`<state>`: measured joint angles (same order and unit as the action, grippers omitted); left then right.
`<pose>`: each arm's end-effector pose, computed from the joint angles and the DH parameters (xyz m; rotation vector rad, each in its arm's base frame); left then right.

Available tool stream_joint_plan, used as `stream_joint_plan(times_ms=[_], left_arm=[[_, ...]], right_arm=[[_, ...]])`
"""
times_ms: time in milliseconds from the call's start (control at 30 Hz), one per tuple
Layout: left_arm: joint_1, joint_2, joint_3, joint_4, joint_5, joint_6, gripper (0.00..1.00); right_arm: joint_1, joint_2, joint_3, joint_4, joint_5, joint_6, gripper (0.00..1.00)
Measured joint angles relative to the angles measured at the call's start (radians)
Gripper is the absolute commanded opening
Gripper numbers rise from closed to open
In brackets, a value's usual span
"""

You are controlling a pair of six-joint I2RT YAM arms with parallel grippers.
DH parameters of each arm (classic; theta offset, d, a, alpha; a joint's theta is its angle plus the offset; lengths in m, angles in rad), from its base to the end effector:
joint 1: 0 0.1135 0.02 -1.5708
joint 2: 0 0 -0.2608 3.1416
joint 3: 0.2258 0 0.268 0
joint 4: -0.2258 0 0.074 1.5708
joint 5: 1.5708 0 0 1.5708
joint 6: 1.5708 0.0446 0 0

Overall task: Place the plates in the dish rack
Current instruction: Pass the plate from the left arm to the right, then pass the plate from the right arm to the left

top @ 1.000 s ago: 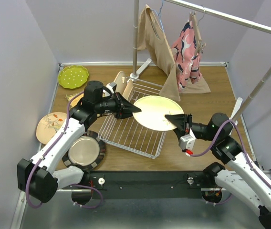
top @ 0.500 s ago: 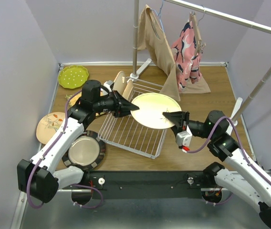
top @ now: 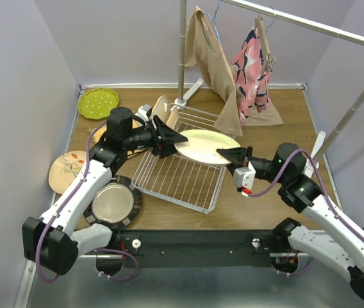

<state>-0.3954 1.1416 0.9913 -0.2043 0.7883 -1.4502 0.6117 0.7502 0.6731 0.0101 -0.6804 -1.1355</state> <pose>0.2440 -0.1361 0.3342 -0.5781 2.3065 -1.8411 0.1498 0.1394 0.3237 -1.5106 0.5991 0.1539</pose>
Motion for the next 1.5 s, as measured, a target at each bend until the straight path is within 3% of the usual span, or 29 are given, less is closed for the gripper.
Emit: stream_joint_plan(times_ms=[333,500,600,933,1233,1433,1500], left_arm=[[0.032,-0.083,0.014,0.072,0.040,0.190,0.71],[0.077,-0.079,0.158,-0.090,-0.027,0.515,0.71],[0.078,-0.112,0.214,-0.107,-0.082,0.715,0.72],[0.058,-0.429,0.027,0.111,-0.058,1.300,0.75],[-0.027,-0.288,0.003,0.118,0.019,1.721,0.75],[-0.140,-0.160,0.021,0.069,0.034,1.852,0.74],[-0.165,-0.131,0.032,0.050,0.038,1.873,0.67]], right_arm=[[0.008,0.021,0.148,-0.167,0.052,0.278,0.01],[0.009,0.003,0.160,-0.254,0.081,0.380,0.01],[0.009,-0.005,0.162,-0.305,0.112,0.462,0.01],[0.009,0.070,0.280,-0.357,0.148,0.787,0.01],[0.009,0.127,0.322,-0.357,0.051,0.916,0.01],[0.009,0.166,0.353,-0.358,-0.009,0.906,0.01],[0.009,0.169,0.359,-0.358,-0.018,0.890,0.01]])
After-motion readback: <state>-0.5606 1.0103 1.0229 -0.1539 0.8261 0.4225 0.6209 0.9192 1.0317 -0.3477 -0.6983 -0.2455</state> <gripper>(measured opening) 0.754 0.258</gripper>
